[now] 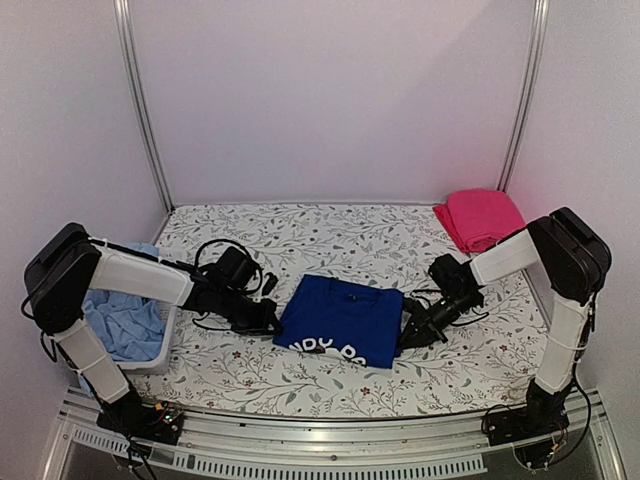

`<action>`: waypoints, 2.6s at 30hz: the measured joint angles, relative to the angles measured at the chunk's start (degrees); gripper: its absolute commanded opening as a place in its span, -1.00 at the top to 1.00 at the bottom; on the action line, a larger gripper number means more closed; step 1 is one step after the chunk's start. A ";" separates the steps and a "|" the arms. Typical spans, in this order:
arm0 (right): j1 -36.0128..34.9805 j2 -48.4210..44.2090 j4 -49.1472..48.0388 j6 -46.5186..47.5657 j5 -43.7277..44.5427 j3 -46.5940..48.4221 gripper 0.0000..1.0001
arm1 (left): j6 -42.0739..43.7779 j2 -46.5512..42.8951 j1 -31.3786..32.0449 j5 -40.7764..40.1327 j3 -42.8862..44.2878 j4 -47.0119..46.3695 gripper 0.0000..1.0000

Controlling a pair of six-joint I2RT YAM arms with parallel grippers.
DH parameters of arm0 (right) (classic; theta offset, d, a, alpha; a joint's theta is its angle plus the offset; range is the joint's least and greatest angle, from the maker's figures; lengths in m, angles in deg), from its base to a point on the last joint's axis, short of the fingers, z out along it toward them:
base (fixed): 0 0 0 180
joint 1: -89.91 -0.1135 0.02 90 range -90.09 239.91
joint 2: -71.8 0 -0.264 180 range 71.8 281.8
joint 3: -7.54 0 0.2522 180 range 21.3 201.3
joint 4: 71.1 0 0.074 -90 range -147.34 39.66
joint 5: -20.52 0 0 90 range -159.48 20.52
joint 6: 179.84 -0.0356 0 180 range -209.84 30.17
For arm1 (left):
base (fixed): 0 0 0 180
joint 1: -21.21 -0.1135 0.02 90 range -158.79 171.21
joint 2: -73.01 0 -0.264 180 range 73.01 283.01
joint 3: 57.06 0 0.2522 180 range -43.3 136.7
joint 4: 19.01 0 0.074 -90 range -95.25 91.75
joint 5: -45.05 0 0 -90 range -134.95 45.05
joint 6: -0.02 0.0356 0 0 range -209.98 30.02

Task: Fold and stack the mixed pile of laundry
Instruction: Adjust the square-folded T-shirt at the center of the board.

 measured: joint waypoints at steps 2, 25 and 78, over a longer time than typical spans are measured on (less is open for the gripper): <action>0.17 0.00 0.04 0.44 0.07 -0.35 1.00 | -0.02 0.00 0.00 -0.07 0.00 -0.02 1.00; 0.22 5.14 5.64 6.05 4.26 9.73 0.66 | -2.89 -6.05 2.25 0.11 -6.21 -1.66 0.49; 4.76 10.73 5.53 3.04 9.94 26.51 0.51 | 9.27 21.57 -6.86 -4.42 30.38 7.98 0.90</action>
